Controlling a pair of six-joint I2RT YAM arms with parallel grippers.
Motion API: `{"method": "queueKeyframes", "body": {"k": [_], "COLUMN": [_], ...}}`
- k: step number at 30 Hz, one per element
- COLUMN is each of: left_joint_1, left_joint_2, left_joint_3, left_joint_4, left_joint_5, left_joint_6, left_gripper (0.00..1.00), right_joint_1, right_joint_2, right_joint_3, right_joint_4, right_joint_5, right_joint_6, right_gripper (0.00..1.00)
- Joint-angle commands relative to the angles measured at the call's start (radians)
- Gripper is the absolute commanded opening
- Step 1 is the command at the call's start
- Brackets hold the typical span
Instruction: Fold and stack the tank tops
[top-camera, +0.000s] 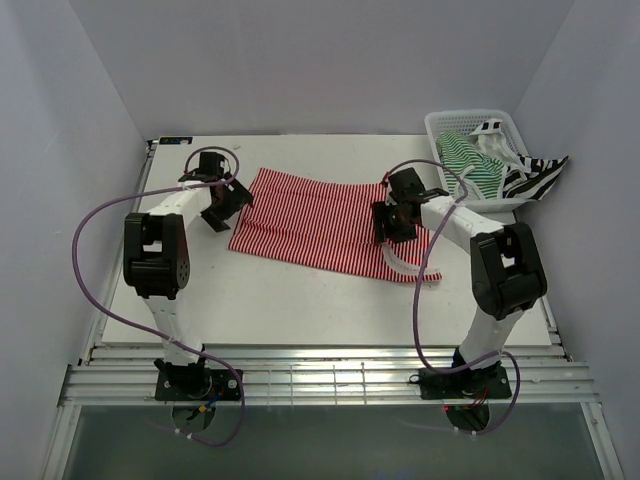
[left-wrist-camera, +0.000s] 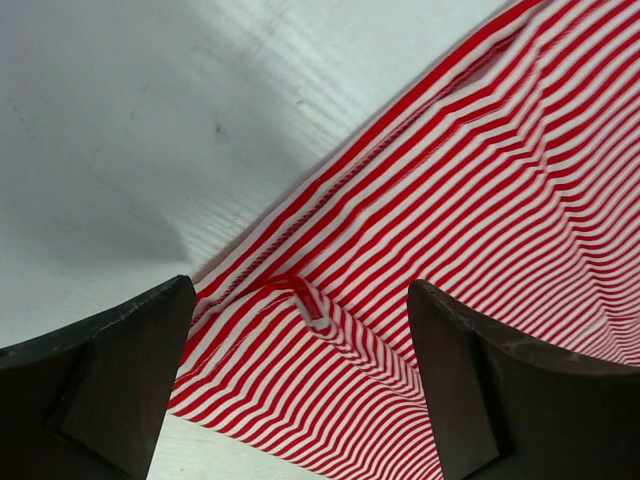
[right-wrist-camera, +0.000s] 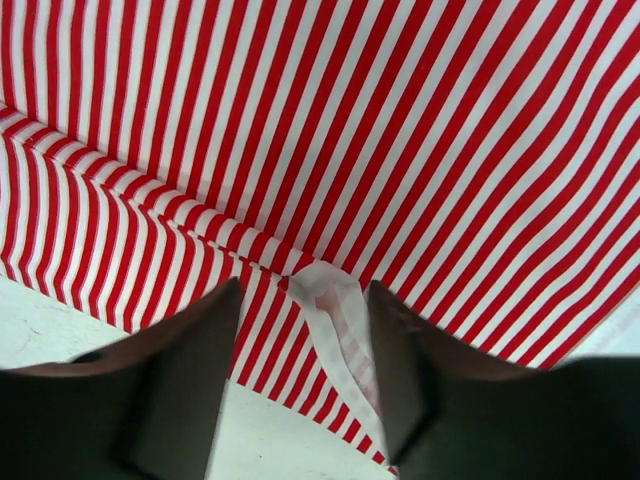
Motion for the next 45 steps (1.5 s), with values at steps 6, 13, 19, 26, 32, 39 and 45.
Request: {"method": "queueKeyframes", "body": {"k": [6, 13, 19, 26, 32, 39, 45], "left_joint_1": [-0.076, -0.113, -0.113, -0.113, -0.113, -0.115, -0.113], "left_joint_2": [-0.129, -0.224, -0.243, -0.199, -0.177, -0.154, -0.129], "left_joint_3": [0.069, -0.092, -0.206, -0.229, -0.232, -0.228, -0.226], "left_joint_4": [0.012, 0.041, 0.131, 0.207, 0.226, 0.233, 0.228], "left_joint_5": [-0.007, 0.001, 0.019, 0.056, 0.062, 0.042, 0.042], "left_joint_6": [0.046, 0.027, 0.038, 0.038, 0.037, 0.040, 0.040], "left_gripper": [0.98, 0.98, 0.98, 0.98, 0.98, 0.98, 0.98], "right_joint_1": [-0.004, -0.001, -0.003, -0.035, -0.104, -0.181, -0.234], "right_joint_2": [-0.267, -0.520, -0.525, -0.442, -0.421, -0.413, -0.411], "right_joint_3": [-0.043, -0.355, -0.447, -0.429, -0.462, -0.499, -0.538], "right_joint_4": [-0.062, 0.024, 0.082, 0.142, 0.162, 0.162, 0.166], "right_joint_5": [-0.079, -0.350, -0.295, -0.237, -0.251, -0.265, -0.239], "right_joint_6": [-0.026, 0.012, 0.025, 0.042, 0.045, 0.028, 0.006], "right_gripper": [0.90, 0.90, 0.90, 0.90, 0.90, 0.90, 0.90]}}
